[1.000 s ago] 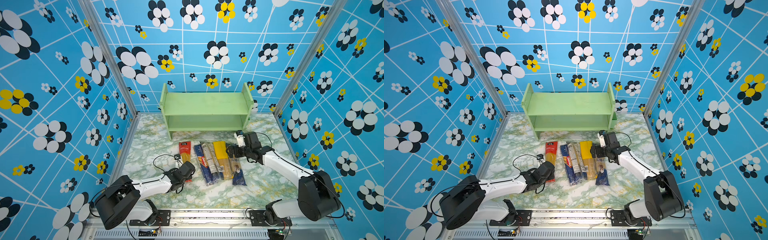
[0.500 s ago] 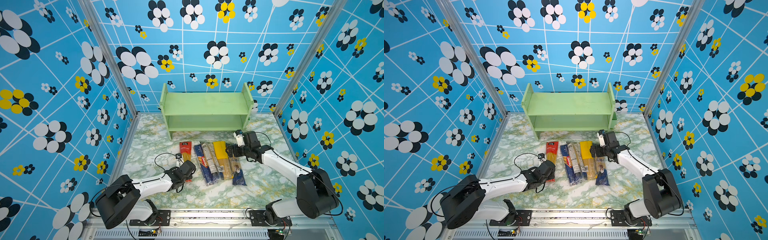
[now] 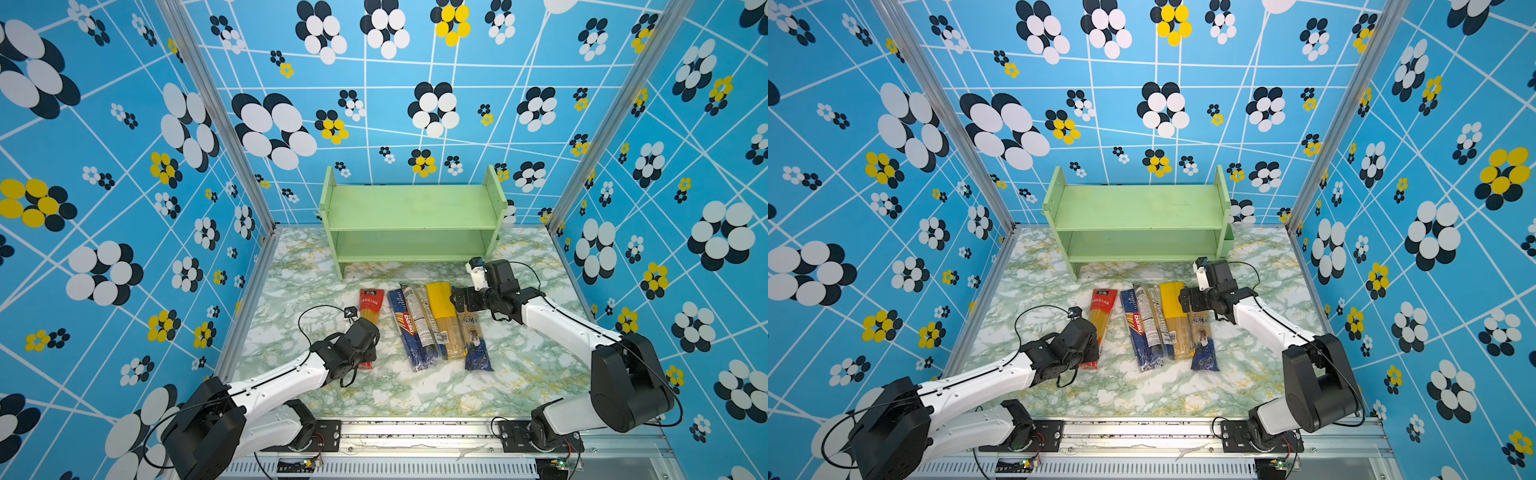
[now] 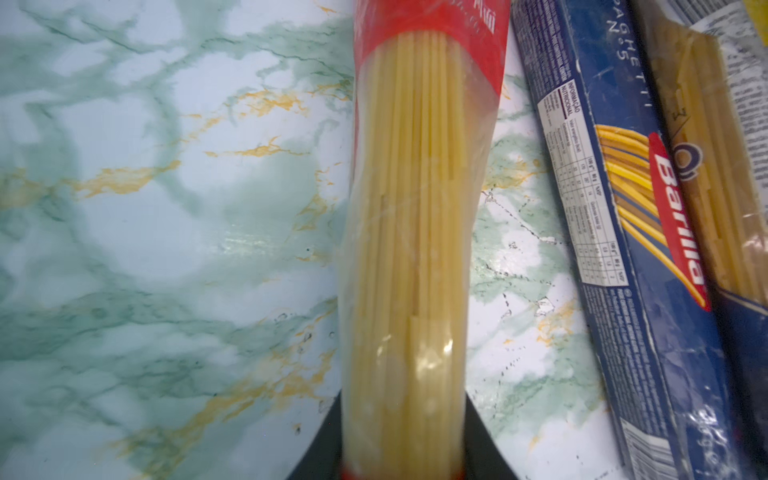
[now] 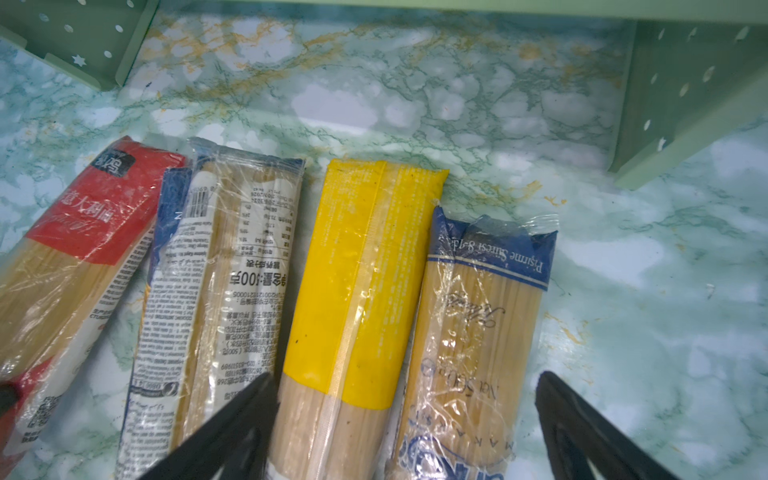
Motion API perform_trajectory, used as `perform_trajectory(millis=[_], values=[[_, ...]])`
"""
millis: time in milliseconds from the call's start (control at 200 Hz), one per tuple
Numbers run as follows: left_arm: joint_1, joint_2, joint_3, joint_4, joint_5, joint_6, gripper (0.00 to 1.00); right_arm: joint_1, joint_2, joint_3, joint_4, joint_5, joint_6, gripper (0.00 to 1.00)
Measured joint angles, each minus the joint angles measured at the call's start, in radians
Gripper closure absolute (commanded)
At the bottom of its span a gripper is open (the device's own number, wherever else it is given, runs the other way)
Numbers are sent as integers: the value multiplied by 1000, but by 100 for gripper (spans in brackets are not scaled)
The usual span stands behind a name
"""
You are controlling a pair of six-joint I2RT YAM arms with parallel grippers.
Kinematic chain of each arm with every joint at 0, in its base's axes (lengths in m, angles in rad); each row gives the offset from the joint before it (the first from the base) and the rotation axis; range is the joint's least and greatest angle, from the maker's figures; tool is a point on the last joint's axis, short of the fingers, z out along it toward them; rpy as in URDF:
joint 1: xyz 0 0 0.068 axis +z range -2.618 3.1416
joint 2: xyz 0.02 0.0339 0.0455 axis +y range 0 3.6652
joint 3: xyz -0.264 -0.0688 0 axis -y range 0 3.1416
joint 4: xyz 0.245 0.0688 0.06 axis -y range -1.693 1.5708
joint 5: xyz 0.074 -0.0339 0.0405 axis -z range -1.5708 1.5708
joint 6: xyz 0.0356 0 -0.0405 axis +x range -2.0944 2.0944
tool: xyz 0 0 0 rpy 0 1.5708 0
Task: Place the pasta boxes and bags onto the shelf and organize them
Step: 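Close the left gripper on the red spaghetti bag, then lift the red spaghetti bag with the left gripper, tilting it upright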
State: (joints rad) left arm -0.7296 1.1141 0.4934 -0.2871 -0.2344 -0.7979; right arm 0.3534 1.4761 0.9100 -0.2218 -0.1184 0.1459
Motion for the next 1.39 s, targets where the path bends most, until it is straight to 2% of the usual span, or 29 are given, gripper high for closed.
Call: perform_trajectory(millis=[235, 860, 1205, 1395], values=[[16, -40, 32, -92, 13, 22, 100, 0, 3, 1, 0, 0, 0, 1], [39, -99, 55, -146, 41, 51, 100, 5, 14, 5, 0, 0, 0, 1], [49, -138, 121, -221, 48, 66, 100, 6, 21, 8, 0, 0, 0, 1], [49, -157, 203, -305, 80, 86, 100, 6, 25, 11, 0, 0, 0, 2]])
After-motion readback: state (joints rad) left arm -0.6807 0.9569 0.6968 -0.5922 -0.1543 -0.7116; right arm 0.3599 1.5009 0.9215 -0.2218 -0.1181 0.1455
